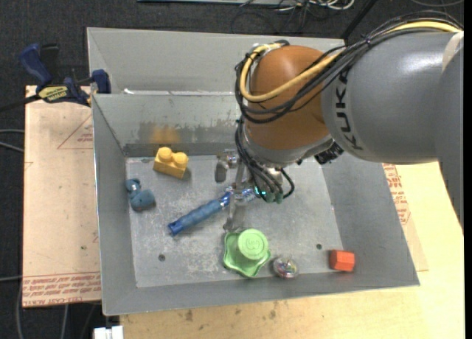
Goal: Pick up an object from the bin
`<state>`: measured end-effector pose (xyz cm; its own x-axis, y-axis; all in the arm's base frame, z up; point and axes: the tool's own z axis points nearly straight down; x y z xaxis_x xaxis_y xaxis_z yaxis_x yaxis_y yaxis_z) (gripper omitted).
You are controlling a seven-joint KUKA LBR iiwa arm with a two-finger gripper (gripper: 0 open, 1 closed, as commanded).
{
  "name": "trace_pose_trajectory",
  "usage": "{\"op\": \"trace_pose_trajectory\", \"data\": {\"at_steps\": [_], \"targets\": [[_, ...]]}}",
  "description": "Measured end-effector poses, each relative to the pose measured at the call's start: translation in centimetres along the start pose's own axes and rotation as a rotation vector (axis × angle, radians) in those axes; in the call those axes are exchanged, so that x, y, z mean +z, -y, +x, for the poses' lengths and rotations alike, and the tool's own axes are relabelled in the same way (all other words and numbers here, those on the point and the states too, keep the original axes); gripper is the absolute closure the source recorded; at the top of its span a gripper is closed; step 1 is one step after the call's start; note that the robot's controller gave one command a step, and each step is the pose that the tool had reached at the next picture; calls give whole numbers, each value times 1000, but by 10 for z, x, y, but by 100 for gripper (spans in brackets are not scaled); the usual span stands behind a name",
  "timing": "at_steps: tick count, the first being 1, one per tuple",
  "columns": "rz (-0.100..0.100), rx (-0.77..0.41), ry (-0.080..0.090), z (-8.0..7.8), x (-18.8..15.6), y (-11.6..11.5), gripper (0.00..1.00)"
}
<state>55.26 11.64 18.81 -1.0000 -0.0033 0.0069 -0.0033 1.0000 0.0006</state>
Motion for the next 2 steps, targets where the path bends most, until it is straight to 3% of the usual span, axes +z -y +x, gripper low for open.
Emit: {"op": "trace_pose_trajectory", "data": {"at_steps": [1,2], "targets": [[2,-107,6,-68,122,67,0],[0,-105,8,-69,122,66,0]]}}
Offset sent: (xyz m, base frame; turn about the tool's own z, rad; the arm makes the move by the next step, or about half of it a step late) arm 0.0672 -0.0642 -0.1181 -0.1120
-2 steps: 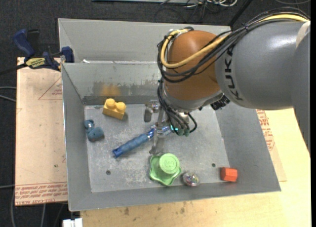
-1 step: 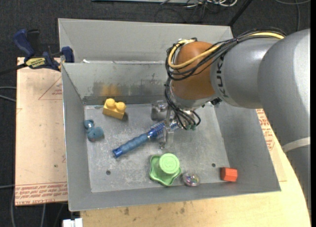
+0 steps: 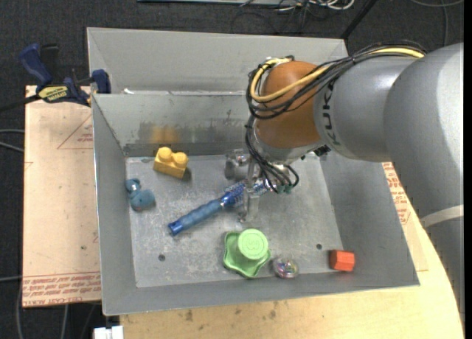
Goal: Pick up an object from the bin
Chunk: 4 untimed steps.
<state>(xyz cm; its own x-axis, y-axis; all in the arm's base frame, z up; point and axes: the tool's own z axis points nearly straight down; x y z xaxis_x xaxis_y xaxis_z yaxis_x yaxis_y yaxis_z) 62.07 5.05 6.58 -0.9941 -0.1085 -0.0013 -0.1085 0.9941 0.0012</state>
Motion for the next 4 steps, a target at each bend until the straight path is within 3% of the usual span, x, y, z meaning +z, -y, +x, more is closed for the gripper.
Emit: {"op": "trace_pose_trajectory", "data": {"at_steps": [3,4], "targets": [[-6,7,5,-2,-1,-1,0],[-6,7,5,-2,-1,-1,100]]}}
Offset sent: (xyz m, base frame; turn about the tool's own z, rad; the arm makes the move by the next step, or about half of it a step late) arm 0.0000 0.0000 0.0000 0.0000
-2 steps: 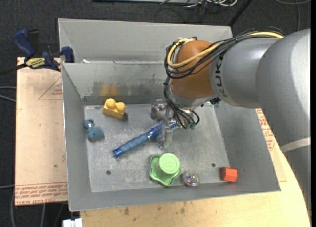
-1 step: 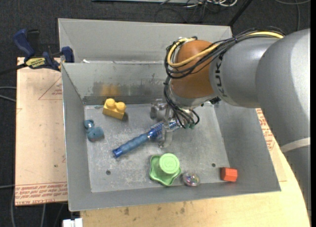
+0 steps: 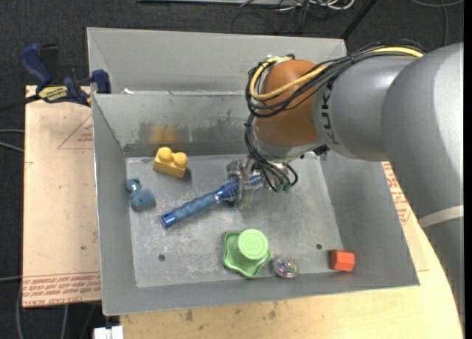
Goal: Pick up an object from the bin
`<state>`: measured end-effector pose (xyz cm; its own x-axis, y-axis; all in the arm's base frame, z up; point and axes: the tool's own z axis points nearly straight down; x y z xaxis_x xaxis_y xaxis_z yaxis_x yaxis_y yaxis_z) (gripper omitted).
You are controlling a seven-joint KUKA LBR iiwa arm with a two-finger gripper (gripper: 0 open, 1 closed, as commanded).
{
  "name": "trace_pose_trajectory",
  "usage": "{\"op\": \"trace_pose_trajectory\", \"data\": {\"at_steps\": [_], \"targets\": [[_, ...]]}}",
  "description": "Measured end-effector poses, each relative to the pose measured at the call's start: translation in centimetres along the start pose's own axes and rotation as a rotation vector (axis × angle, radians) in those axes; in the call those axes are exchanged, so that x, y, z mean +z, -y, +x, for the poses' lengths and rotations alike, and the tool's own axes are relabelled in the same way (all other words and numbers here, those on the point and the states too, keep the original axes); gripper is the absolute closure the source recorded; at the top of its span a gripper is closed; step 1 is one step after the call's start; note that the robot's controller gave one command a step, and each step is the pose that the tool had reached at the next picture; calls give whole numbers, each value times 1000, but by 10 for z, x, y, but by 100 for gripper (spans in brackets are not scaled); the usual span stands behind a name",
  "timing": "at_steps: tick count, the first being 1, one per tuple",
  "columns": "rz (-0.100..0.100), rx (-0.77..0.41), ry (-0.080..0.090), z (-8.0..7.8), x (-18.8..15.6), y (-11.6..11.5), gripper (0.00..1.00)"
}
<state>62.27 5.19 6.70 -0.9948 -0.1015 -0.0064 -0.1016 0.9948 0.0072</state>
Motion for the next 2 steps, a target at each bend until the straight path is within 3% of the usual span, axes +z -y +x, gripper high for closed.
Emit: {"op": "trace_pose_trajectory", "data": {"at_steps": [1,2], "targets": [[6,0,-3,-1,-27,0,100],[6,1,-4,-1,-32,-1,100]]}}
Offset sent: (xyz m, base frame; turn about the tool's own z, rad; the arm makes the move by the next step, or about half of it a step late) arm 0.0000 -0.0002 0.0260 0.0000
